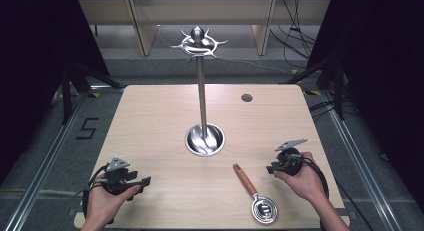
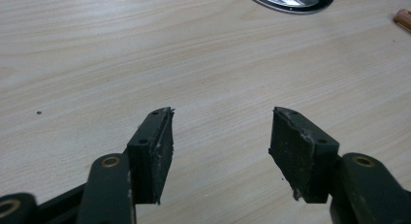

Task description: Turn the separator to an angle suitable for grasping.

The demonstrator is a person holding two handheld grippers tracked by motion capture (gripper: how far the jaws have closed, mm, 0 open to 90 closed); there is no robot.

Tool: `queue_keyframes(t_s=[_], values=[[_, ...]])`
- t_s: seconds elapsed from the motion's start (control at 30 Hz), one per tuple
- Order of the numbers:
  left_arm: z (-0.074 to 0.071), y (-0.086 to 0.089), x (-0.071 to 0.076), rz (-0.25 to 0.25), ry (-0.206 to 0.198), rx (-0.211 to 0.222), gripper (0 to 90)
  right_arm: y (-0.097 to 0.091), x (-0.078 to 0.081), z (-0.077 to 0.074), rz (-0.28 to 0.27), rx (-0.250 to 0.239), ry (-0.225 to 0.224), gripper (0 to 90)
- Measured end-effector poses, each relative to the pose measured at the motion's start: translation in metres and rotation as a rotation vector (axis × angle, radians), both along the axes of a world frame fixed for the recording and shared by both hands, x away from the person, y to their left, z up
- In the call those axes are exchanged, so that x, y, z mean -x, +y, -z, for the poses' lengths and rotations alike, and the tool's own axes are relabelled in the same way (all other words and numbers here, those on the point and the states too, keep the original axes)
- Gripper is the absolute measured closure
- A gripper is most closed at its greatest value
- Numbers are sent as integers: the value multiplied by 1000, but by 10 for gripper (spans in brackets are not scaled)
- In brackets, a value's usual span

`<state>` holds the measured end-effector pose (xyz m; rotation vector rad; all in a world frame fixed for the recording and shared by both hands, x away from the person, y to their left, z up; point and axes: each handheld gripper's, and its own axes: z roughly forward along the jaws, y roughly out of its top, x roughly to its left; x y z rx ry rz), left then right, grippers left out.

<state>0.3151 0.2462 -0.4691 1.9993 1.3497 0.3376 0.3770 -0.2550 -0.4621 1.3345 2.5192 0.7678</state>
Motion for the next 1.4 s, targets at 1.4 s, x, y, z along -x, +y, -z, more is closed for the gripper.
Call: queue_keyframes(t_s=[1.4], values=[[0, -1, -2, -10, -14, 4, 402, 125, -17, 12, -209, 213, 129, 900]])
